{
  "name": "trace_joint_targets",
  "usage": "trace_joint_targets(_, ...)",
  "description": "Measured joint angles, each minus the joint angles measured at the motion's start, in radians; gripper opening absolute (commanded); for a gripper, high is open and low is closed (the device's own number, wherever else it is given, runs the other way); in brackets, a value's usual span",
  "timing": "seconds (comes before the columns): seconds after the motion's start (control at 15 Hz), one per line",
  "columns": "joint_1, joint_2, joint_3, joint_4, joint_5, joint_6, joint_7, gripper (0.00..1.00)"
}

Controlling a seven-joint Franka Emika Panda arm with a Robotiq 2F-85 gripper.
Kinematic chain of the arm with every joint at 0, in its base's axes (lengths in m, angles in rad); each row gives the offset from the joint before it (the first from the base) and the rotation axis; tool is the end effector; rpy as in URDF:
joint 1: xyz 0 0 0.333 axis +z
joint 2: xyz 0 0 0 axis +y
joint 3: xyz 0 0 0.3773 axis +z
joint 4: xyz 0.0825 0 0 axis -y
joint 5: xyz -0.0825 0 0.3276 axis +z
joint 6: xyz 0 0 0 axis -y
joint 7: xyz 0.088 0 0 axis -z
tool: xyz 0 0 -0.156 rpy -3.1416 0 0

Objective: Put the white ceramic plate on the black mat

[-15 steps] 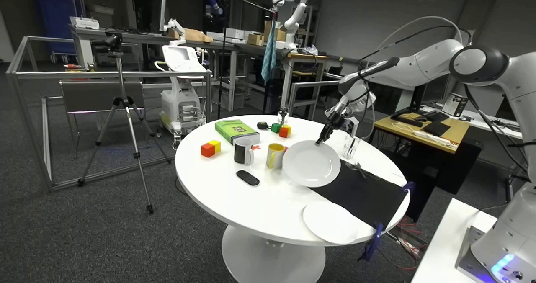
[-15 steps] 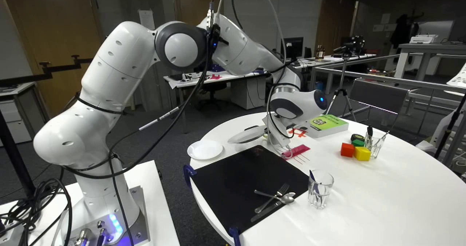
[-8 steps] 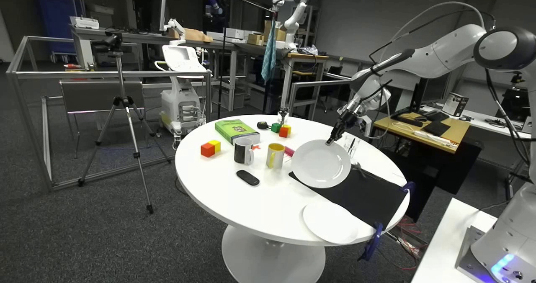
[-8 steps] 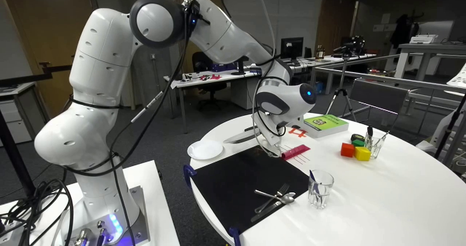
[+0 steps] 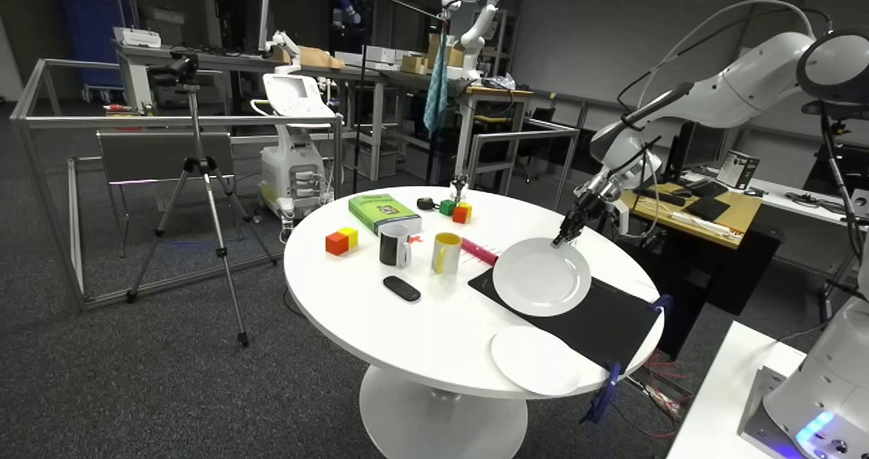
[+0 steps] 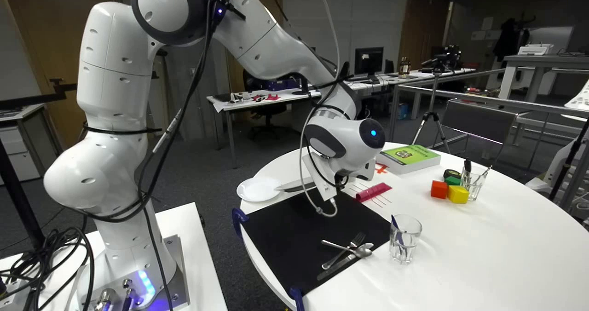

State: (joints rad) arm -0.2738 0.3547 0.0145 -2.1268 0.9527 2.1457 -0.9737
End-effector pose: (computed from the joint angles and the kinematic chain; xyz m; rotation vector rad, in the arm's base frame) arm 0.5332 -0.0717 0.2955 -2.3891 -0.0397 -0.1928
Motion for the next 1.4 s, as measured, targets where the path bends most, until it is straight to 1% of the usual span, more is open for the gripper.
trace_joint_targets(0.27,0.000,-0.029,-0.038,-0.075,0.027,0.031,-0.066,0.01)
trace_joint_targets(0.67,0.000,-0.031,-0.088,-0.127,0.067,0.073,-0.144,0.01)
trace_joint_targets(1.4,0.000,-0.031,-0.124,-0.148,0.083,0.073,-0.155,0.01)
